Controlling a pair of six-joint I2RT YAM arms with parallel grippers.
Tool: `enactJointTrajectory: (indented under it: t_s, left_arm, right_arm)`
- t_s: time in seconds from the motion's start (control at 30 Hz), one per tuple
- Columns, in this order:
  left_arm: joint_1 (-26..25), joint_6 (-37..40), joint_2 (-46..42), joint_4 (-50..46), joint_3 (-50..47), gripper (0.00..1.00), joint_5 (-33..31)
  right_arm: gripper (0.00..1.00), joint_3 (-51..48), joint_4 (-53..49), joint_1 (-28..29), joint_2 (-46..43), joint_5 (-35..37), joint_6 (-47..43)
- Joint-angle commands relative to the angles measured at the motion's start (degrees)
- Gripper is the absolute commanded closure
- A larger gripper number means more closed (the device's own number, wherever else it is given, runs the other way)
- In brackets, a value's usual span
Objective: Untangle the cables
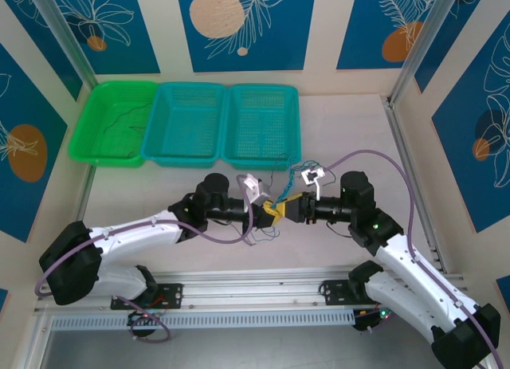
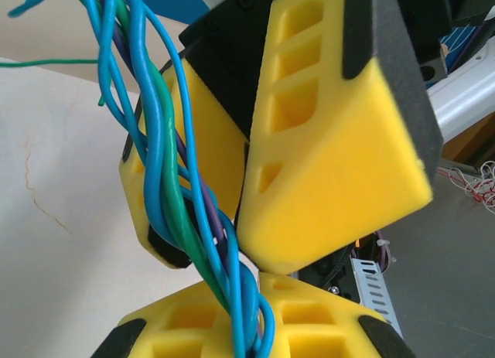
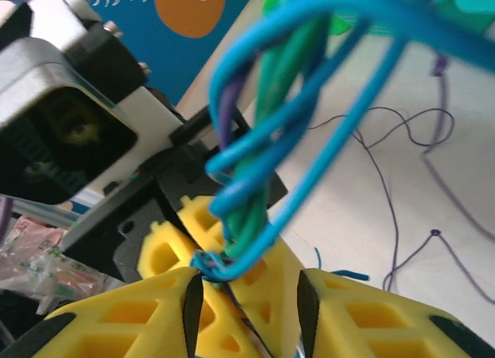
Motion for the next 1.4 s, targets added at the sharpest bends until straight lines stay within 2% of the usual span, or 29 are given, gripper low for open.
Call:
enactJointTrajectory:
  t_s: [0.0,0.07,0.13,0.37,0.47,0.57,0.63,0.67,0.73,0.77,0.8,0.93,1.0,1.07,1.2,1.37]
  left_arm:
    - [0.33,0.58,-0.65,2.39,0.66,1.0,0.86]
    - [0.3,0.38,-0.87,2.71,0.72,1.0,0.52]
    - [0.3,0.48,-1.07,2.67,0.89,1.0,0.29]
    - [0.35,0.62,-1.8,2.91,0.65,1.0,-1.64]
    - [0.52,0.34,-2.18,3.63,0.19,1.0,-2.31]
    - [0.66,0.15,-2.3,3.94,0.02,1.0,-2.63]
    - [0.74,0.03,-2.41,3.91,-0.08,1.0,-3.39]
    - [0.74,0.03,-2.34,3.73,-0.08,0.93,-3.68]
    - [0.78,-0.19,-2.61,3.07,-0.21,0.56,-5.14]
    - [0.91,-0.21,-3.5,2.25,-0.34,0.42,-5.46]
    - [1.0,0.06,-5.09,1.09,-0.33,0.34,-5.56]
    - [2.04,4.62,-14.87,-6.72,-0.51,0.23,-11.37]
    - [4.0,8.35,-19.49,-11.62,-0.43,0.2,-15.46]
    - [7.75,9.28,-21.12,-15.01,0.38,0.19,-16.31]
    - [16.19,4.88,-17.37,-20.23,5.01,0.19,-15.1]
    - [18.15,-1.06,-7.99,-23.78,9.69,0.17,-11.61]
  right_arm:
    - [0.67,-0.06,4.09,0.89,1.43,-3.92,0.57]
    - [0.73,-0.09,3.14,1.41,2.07,-3.76,-0.04]
    - [0.75,-0.14,2.62,1.64,2.38,-3.87,-0.35]
    - [0.7,0.16,1.29,1.64,2.74,-4.64,-1.74]
    - [0.71,0.11,1.0,1.64,3.09,-5.98,-2.36]
    - [0.79,-0.12,0.94,1.64,3.17,-5.96,-2.29]
    - [0.91,0.01,0.54,1.66,3.27,-4.73,-2.37]
    - [0.96,-0.05,0.4,1.64,3.27,-4.19,-2.64]
    - [1.0,0.37,-1.01,1.77,3.06,-1.59,-3.82]
    - [1.0,0.71,-2.48,1.77,2.93,0.92,-4.81]
    - [1.0,1.04,-3.99,1.85,2.7,3.51,-5.81]
    - [1.0,3.43,-9.42,2.06,2.88,8.24,-11.92]
    - [1.0,5.32,-11.66,2.06,3.83,5.99,-15.39]
    - [1.0,6.48,-12.25,1.99,4.76,2.96,-16.82]
    - [1.0,6.99,-11.14,2.81,5.45,-0.22,-17.1]
    - [1.0,7.29,-12.86,3.52,5.6,3.27,-16.62]
